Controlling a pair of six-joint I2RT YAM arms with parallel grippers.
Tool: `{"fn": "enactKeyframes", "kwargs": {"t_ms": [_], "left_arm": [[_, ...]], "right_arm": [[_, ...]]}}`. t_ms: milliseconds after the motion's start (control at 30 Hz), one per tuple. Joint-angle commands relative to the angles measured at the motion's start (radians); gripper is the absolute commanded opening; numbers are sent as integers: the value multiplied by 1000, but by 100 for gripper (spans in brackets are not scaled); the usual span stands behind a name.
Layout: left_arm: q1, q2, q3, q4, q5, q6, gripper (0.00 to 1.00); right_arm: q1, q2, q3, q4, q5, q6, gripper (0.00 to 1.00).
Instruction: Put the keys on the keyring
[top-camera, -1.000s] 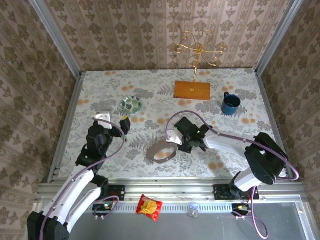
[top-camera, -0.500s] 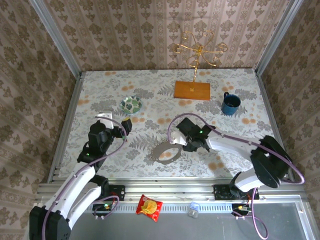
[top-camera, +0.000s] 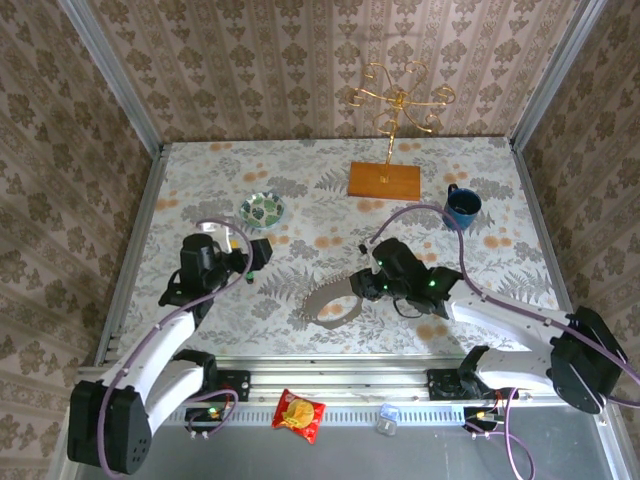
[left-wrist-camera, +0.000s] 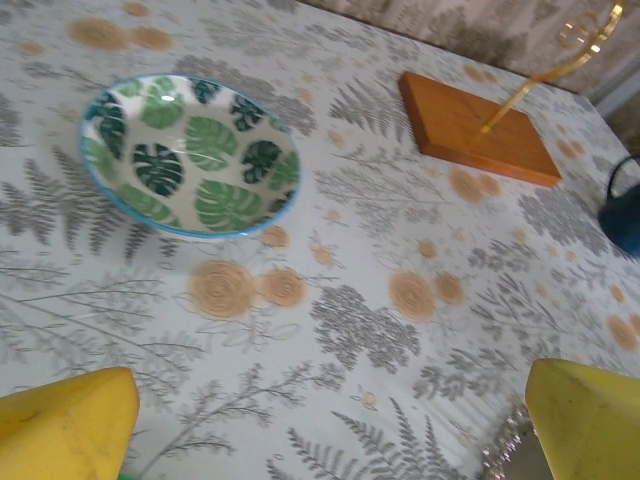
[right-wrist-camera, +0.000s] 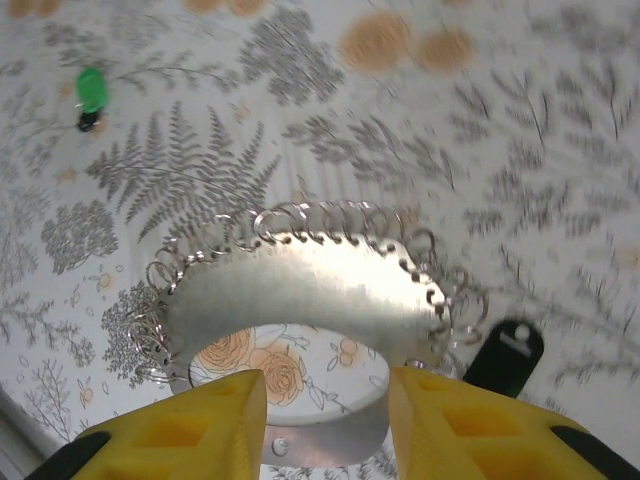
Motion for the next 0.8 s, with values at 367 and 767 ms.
{"fn": "enactKeyframes", "kwargs": {"t_ms": [367, 767], "left_arm": [[-224, 46, -4, 64, -98, 20, 100], [-279, 82, 1, 85, -144, 28, 100]], "right_arm": [[-140, 343, 263, -338, -20, 371, 32], [-145, 438, 258, -266, -95, 681, 31]]}}
